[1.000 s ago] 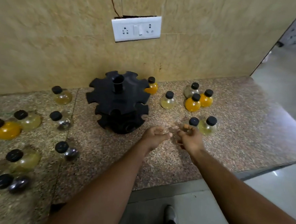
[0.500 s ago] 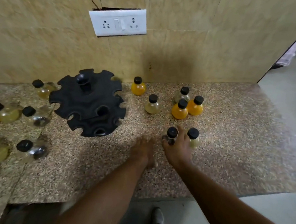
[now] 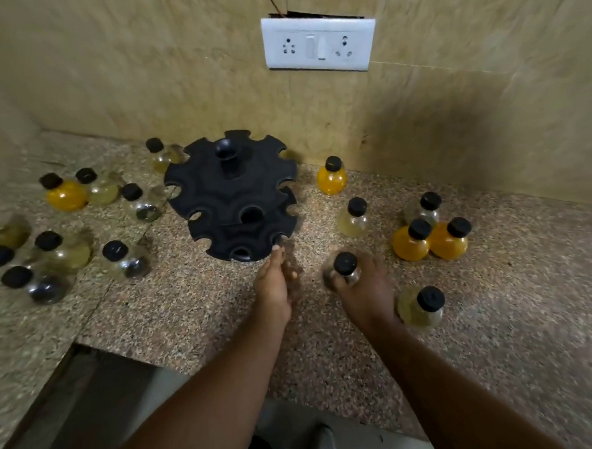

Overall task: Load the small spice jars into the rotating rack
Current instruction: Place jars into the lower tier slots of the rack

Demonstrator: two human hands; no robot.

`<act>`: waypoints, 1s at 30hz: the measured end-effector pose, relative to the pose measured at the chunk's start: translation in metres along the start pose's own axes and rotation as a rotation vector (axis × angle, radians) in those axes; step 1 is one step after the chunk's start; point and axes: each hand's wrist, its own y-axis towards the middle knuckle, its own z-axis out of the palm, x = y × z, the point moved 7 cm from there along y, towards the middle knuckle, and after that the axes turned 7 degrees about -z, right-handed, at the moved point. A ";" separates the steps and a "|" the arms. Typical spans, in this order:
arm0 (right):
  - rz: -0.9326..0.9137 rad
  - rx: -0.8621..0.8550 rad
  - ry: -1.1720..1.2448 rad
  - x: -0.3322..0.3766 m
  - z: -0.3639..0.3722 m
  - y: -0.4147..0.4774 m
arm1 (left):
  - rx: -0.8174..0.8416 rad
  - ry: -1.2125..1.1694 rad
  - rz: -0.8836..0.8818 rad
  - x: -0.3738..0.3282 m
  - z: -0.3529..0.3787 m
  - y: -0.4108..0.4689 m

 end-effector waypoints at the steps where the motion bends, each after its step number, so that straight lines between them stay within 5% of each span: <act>1: -0.041 0.045 -0.001 0.011 0.007 0.006 | -0.004 -0.047 -0.006 -0.004 -0.007 0.002; 12: -0.258 0.303 0.081 0.090 0.070 0.037 | 0.145 -0.094 -0.070 -0.036 -0.042 0.001; 21: -0.200 0.274 0.156 0.099 0.095 0.053 | 0.142 0.194 -0.059 -0.051 -0.066 0.004; 30: -0.122 0.222 0.202 0.099 0.098 0.062 | 0.185 0.212 -0.015 -0.057 -0.067 0.006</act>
